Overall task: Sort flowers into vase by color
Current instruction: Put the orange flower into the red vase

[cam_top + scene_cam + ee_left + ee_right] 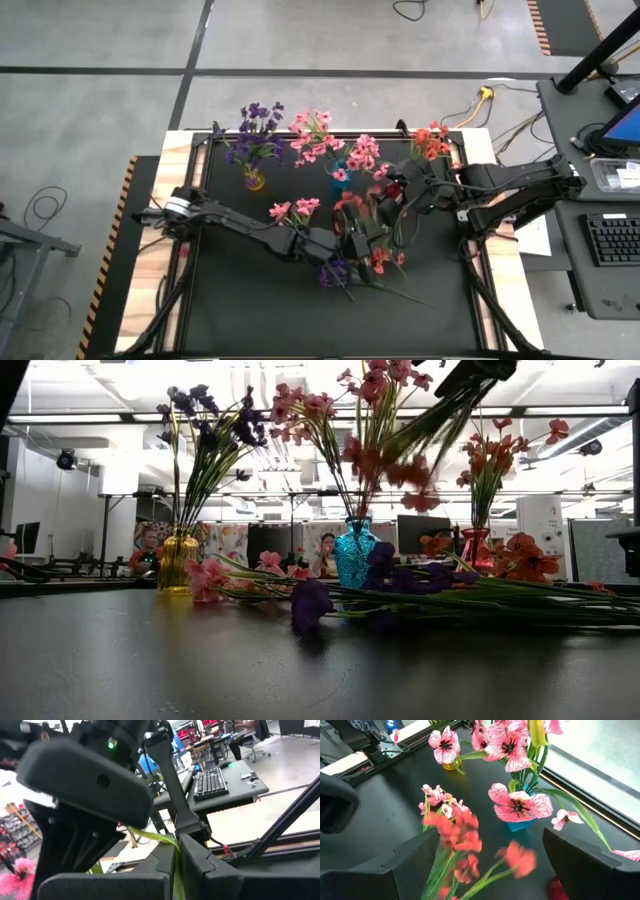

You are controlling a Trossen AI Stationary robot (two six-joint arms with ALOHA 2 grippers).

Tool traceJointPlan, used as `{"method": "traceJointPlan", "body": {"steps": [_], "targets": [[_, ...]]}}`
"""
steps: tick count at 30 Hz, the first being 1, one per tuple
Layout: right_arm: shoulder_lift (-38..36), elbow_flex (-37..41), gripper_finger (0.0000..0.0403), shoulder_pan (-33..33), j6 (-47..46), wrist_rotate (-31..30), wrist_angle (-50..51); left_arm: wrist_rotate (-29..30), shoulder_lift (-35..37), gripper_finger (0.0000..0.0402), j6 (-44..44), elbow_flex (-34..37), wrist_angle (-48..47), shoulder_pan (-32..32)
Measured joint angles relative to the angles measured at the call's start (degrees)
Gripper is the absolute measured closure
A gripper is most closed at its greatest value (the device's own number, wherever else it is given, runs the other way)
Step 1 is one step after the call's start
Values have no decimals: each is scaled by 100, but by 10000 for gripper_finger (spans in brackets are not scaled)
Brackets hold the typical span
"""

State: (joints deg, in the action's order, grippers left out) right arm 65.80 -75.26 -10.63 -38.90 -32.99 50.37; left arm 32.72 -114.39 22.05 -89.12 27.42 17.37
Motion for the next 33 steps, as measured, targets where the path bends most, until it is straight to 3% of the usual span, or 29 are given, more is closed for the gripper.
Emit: {"method": "traceJointPlan", "body": {"steps": [12,20,33], "targets": [[0,4,51,1,-1,-6,0,545,41,402,307,-9,-316,97],[0,4,51,2,-13,-40,-92,557,159,401,445,-9,-337,93],[0,59,51,-48,253,-19,-1693,480,137,401,519,-13,6,-160]]}}
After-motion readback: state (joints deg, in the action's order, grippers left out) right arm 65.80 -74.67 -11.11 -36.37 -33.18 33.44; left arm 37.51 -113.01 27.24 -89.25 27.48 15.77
